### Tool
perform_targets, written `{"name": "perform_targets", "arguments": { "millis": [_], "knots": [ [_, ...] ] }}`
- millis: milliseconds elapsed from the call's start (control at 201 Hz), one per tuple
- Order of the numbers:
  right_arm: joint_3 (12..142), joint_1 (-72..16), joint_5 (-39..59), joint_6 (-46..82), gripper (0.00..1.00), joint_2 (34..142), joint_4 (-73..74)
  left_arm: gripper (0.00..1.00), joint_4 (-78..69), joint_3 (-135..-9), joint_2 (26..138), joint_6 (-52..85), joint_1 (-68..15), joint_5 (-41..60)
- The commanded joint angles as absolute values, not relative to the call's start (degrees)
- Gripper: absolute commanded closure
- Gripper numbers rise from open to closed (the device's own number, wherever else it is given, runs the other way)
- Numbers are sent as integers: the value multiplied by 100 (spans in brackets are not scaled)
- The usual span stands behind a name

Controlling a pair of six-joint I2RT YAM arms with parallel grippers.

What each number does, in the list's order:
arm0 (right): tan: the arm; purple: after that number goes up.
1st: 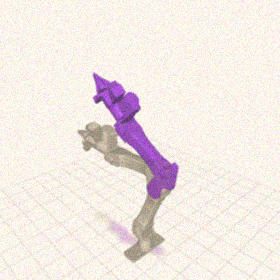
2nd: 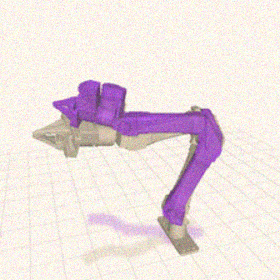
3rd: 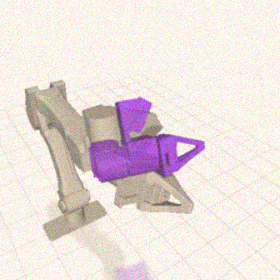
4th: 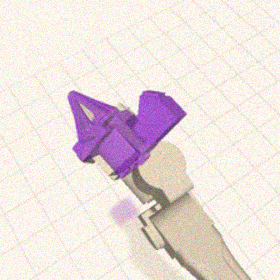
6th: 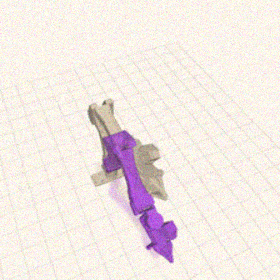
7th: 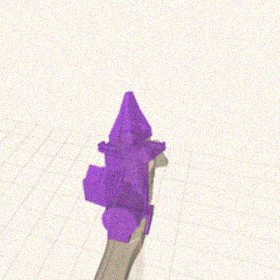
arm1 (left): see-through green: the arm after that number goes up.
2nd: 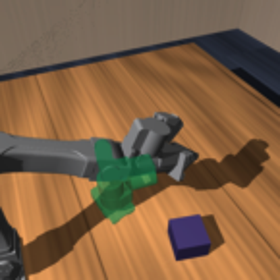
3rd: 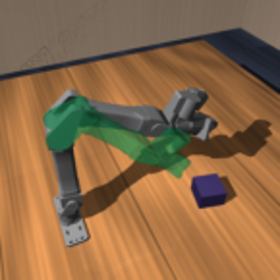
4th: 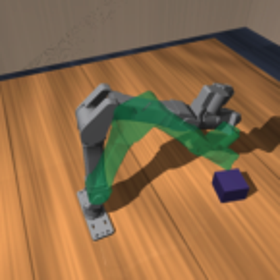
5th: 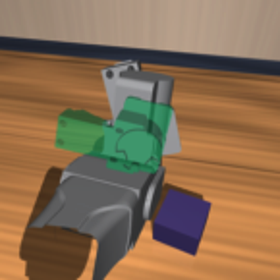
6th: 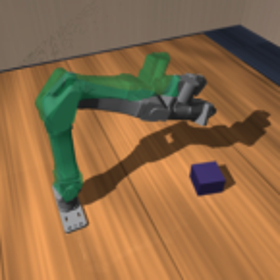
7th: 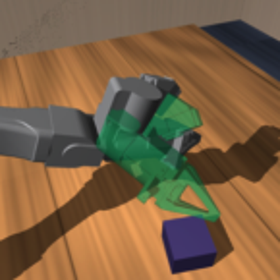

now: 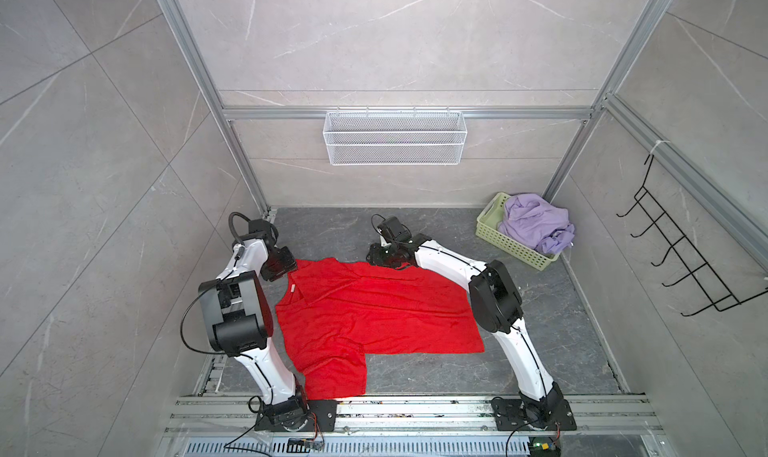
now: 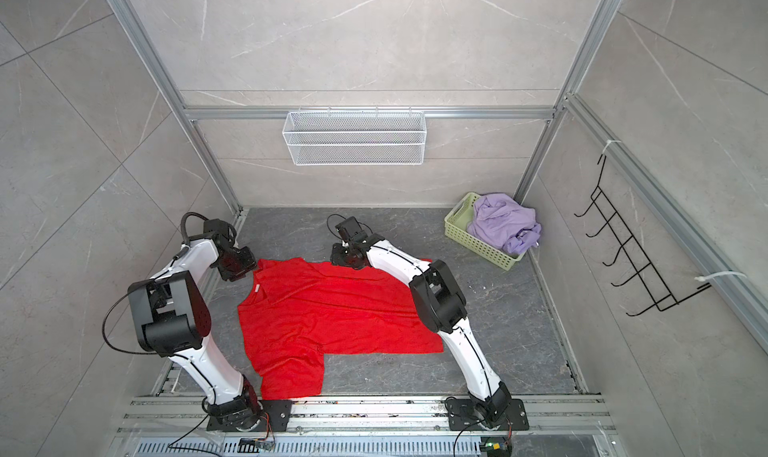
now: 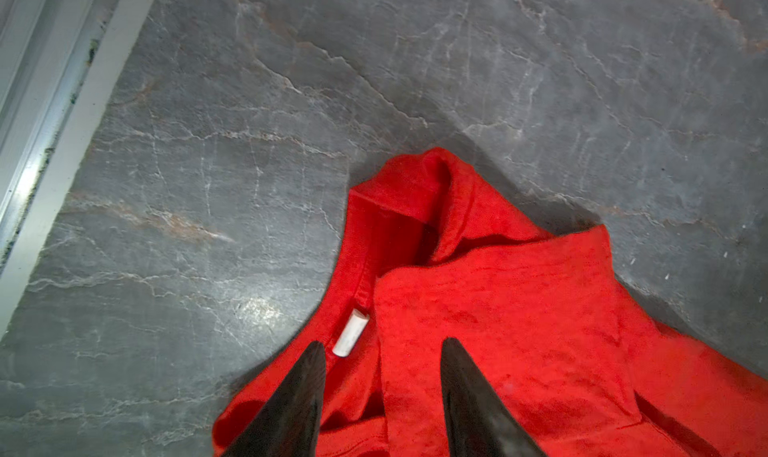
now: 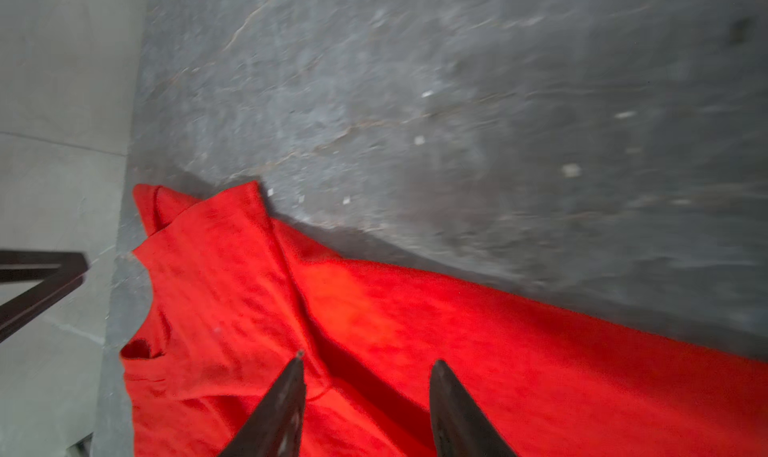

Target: Fold and stack the t-shirts

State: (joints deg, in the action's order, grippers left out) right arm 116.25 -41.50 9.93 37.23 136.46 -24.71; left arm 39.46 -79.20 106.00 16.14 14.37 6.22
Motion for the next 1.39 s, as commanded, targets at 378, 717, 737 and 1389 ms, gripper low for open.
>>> {"name": "perform_targets", "arguments": {
  "millis": [378,717,737,1389],
  "knots": [
    [12473,-4434,1039,3667,49,14350,-3172,55,3238,-8112,11297,1423,1558,1345],
    [12439,-4447,828,3757,49,14300,-3243,75,2991,-7952,11347,1371,1582,1524],
    [12443,-4446,826,3761,49,14300,-3243,75,2962,-7924,11339,1374,1582,1538],
    [12349,-4455,563,3876,49,14238,-3331,100,2548,-7275,10920,1521,1807,2013]
  ]
}}
